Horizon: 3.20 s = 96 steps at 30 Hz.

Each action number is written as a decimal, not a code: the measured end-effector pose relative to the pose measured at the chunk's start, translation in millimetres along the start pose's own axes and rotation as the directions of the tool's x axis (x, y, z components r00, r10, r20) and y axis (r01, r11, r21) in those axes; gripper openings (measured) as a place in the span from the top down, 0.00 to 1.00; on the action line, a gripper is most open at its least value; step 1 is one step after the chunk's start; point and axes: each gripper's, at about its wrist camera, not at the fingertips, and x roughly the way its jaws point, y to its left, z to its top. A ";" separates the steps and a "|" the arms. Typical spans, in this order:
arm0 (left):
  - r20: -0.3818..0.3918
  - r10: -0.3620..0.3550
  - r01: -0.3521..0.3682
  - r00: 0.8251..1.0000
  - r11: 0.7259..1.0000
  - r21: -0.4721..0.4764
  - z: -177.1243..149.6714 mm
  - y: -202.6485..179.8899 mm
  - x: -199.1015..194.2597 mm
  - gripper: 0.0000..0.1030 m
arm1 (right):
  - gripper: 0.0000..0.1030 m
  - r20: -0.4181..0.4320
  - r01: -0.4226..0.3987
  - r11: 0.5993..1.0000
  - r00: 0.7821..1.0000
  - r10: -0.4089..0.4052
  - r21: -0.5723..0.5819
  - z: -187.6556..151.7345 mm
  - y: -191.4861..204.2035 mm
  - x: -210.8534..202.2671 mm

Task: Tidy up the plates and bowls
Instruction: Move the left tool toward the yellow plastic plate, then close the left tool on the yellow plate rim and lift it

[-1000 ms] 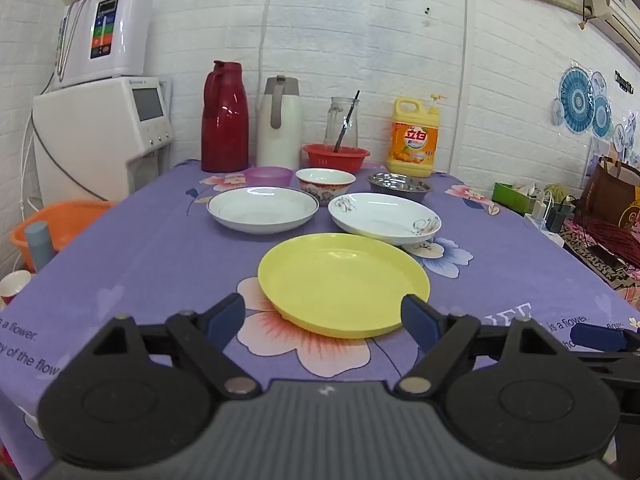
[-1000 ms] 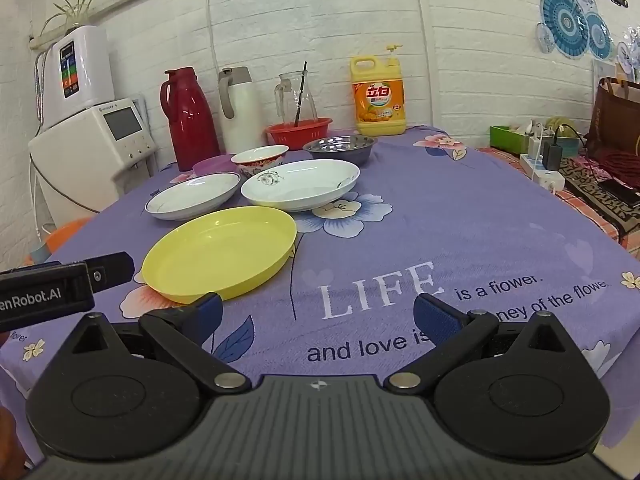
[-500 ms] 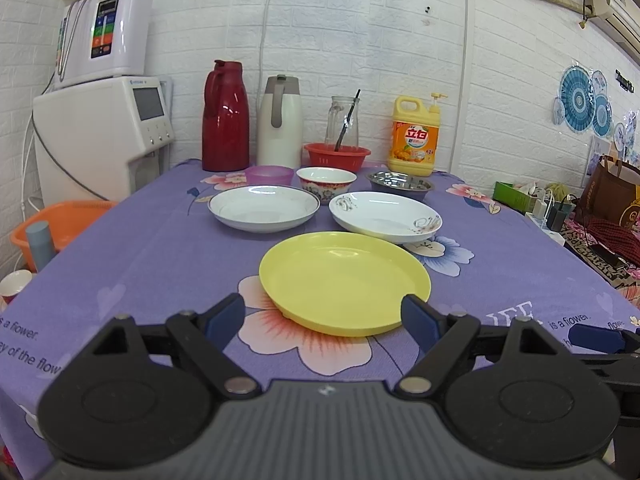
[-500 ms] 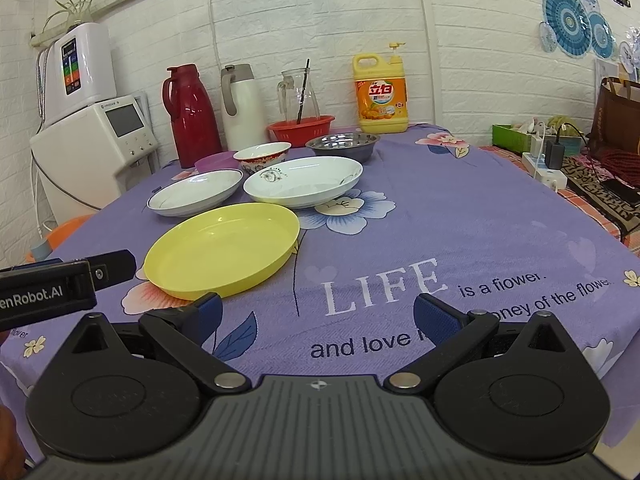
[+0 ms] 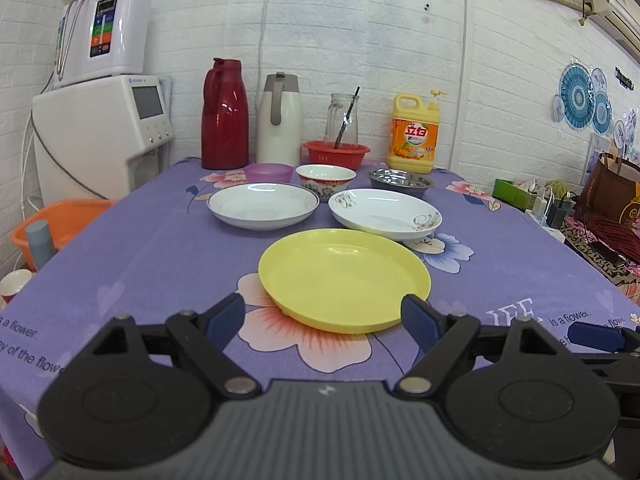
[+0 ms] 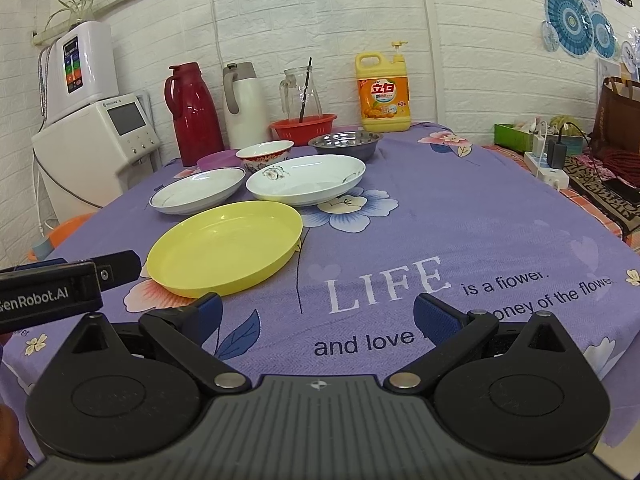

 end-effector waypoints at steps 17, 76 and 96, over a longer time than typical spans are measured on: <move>-0.005 0.011 -0.011 1.000 1.000 -0.001 0.8 0.9 4.2 0.19 | 0.00 -0.003 -0.002 1.000 1.000 0.002 0.005 0.4 0.6 0.6; -0.359 -0.118 0.136 0.926 0.990 0.026 46.0 52.9 173.0 0.48 | 0.02 -0.230 -0.192 0.963 0.962 0.146 -0.191 58.8 23.1 153.5; -0.332 0.082 -0.104 0.940 0.993 -0.050 45.9 130.7 126.3 0.52 | 0.01 -0.242 -0.337 0.910 0.929 0.280 -0.240 50.7 124.5 146.6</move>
